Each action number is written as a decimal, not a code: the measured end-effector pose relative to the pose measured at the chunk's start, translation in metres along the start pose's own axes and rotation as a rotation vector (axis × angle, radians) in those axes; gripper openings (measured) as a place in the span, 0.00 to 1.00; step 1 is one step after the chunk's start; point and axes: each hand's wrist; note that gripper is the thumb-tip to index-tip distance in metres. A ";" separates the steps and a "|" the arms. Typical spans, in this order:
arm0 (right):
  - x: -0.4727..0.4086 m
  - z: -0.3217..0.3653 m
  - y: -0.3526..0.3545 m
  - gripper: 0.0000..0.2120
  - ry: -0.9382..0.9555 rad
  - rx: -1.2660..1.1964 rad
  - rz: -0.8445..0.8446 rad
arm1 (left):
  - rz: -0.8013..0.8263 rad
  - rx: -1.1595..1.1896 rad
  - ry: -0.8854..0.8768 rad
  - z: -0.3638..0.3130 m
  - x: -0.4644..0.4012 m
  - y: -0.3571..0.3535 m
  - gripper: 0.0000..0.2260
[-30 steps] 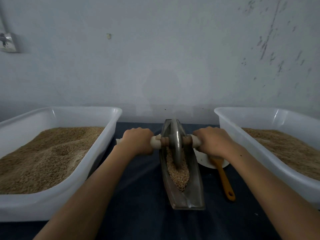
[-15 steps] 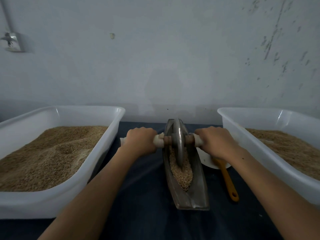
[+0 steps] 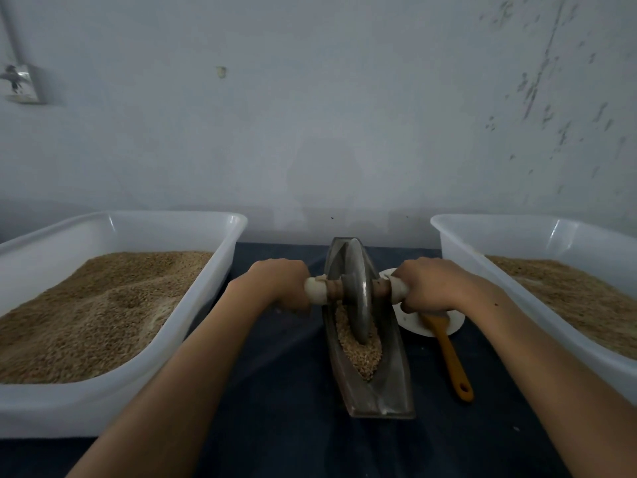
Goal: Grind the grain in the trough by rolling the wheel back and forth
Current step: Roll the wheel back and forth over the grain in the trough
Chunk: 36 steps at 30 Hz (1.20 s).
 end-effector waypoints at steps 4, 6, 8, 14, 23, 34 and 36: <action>-0.004 0.000 -0.008 0.05 0.004 0.033 -0.174 | -0.160 -0.068 0.014 -0.002 0.000 -0.004 0.13; -0.007 0.000 -0.014 0.05 0.010 0.035 -0.289 | -0.226 -0.089 0.016 -0.003 0.000 -0.006 0.11; -0.008 -0.001 -0.018 0.08 0.023 0.015 -0.358 | -0.263 -0.112 0.013 -0.003 -0.001 -0.007 0.11; -0.004 0.001 -0.011 0.06 0.026 0.018 -0.251 | -0.175 -0.101 0.005 -0.002 -0.002 -0.005 0.14; 0.001 0.002 0.000 0.11 0.007 0.051 -0.056 | 0.000 0.013 -0.021 0.003 -0.003 -0.003 0.11; -0.008 0.001 -0.018 0.06 0.003 -0.003 -0.346 | -0.269 -0.124 0.011 -0.002 -0.003 -0.008 0.11; -0.008 0.001 -0.016 0.04 0.005 0.007 -0.317 | -0.221 -0.106 0.013 -0.002 -0.002 -0.006 0.13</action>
Point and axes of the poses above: each hand's wrist, its own x-axis away from the middle knuckle, its own y-axis out of the back of the hand, z = x × y, and after that the axes turned 10 degrees about z, right-handed
